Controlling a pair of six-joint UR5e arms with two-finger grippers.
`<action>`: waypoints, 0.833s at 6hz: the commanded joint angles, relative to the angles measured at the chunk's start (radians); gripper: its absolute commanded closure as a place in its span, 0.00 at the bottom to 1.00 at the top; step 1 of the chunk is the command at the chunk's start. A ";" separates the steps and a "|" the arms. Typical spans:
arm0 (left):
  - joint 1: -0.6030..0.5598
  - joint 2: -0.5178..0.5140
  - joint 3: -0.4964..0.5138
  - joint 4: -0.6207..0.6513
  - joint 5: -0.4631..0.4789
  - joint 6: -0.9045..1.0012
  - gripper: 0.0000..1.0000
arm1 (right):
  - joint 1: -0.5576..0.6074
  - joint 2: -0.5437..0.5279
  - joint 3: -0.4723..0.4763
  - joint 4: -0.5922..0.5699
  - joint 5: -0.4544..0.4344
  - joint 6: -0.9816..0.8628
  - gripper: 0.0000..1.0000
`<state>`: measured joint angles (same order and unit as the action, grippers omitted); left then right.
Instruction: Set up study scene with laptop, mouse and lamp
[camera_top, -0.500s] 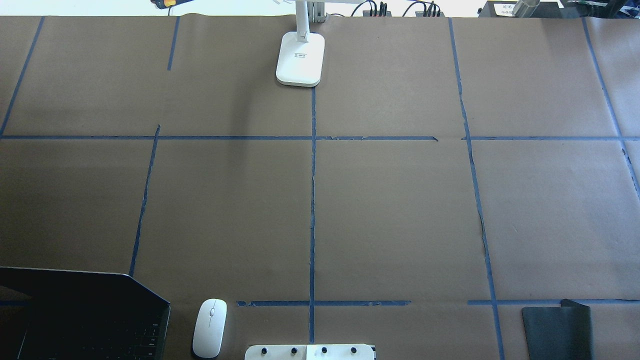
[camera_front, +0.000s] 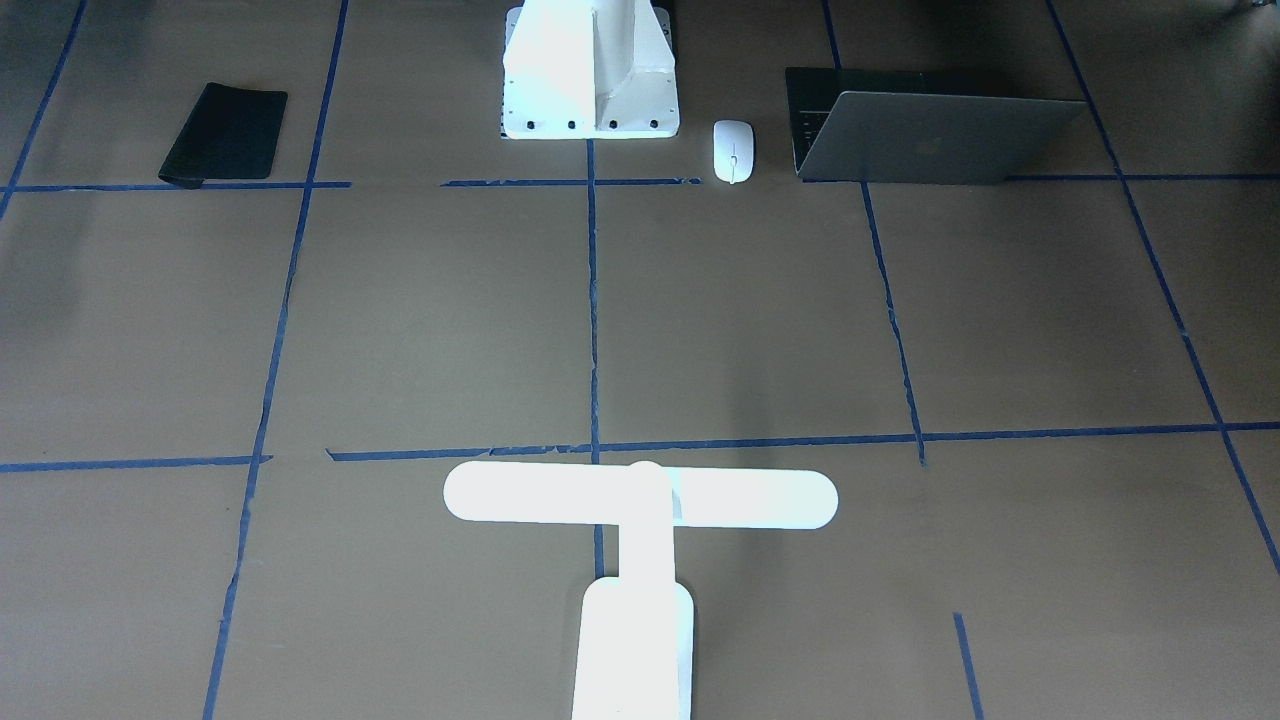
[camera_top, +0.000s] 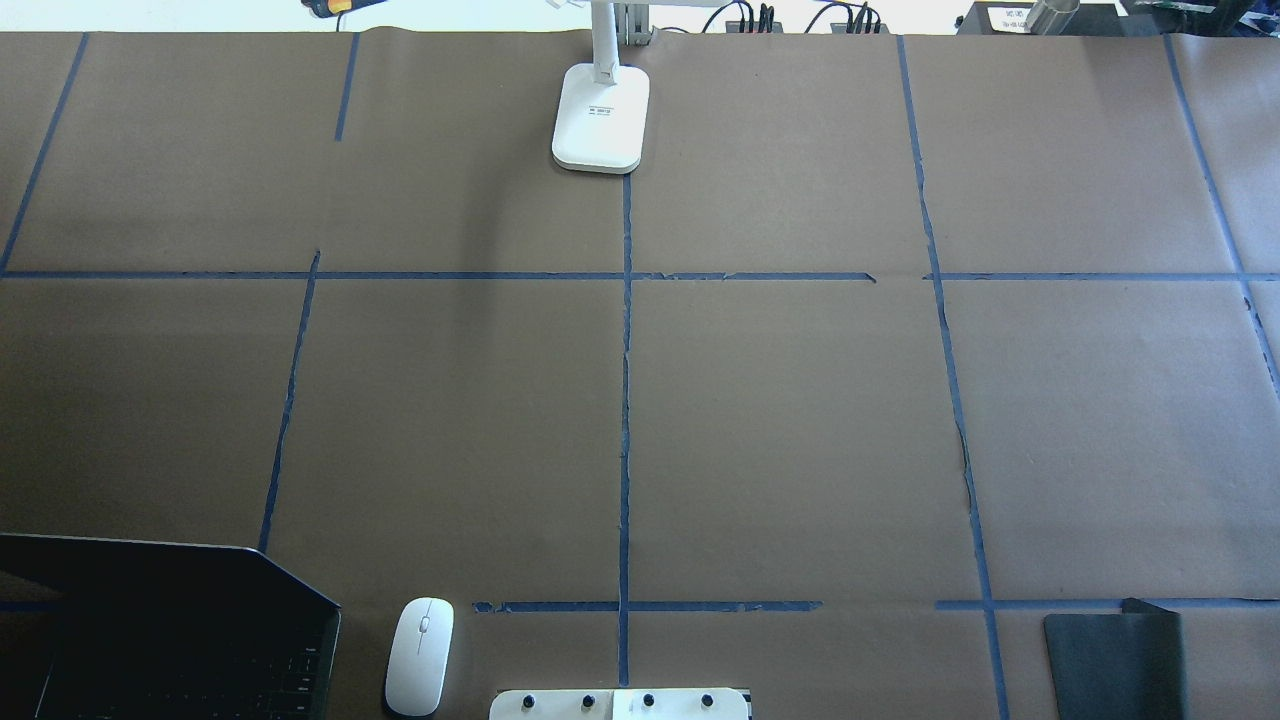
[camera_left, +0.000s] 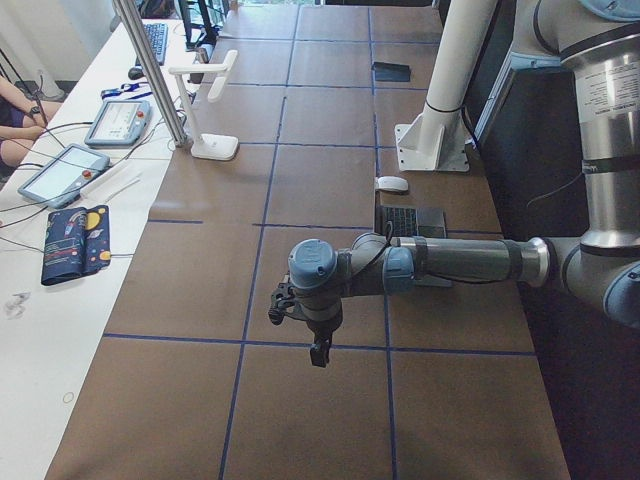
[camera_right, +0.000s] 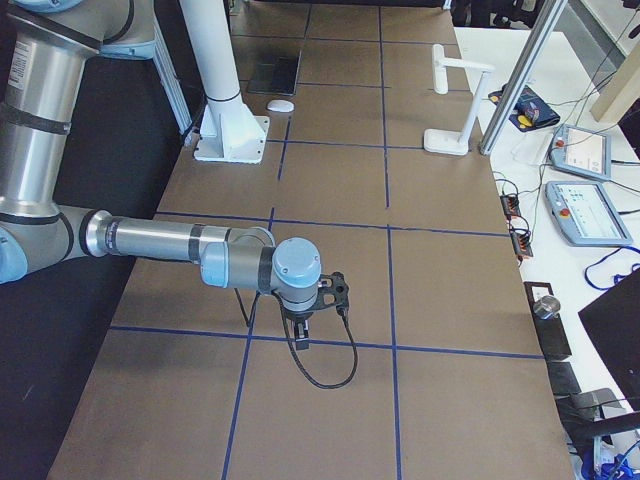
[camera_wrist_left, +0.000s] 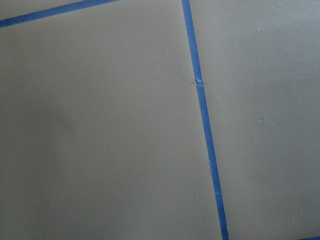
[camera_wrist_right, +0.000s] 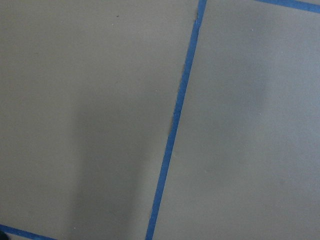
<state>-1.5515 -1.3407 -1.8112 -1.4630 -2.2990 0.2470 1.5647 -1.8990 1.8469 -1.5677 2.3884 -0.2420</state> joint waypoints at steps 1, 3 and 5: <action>0.005 -0.002 -0.013 0.001 0.007 0.000 0.00 | 0.000 0.000 0.002 0.002 0.000 0.001 0.00; 0.008 -0.064 -0.036 -0.002 0.000 -0.009 0.00 | 0.000 0.000 0.003 0.003 0.002 0.001 0.00; 0.008 -0.149 -0.075 -0.003 0.004 -0.011 0.00 | 0.000 0.000 0.006 0.003 0.002 0.001 0.00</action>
<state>-1.5442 -1.4575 -1.8592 -1.4659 -2.2964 0.2375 1.5647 -1.8991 1.8515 -1.5648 2.3898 -0.2409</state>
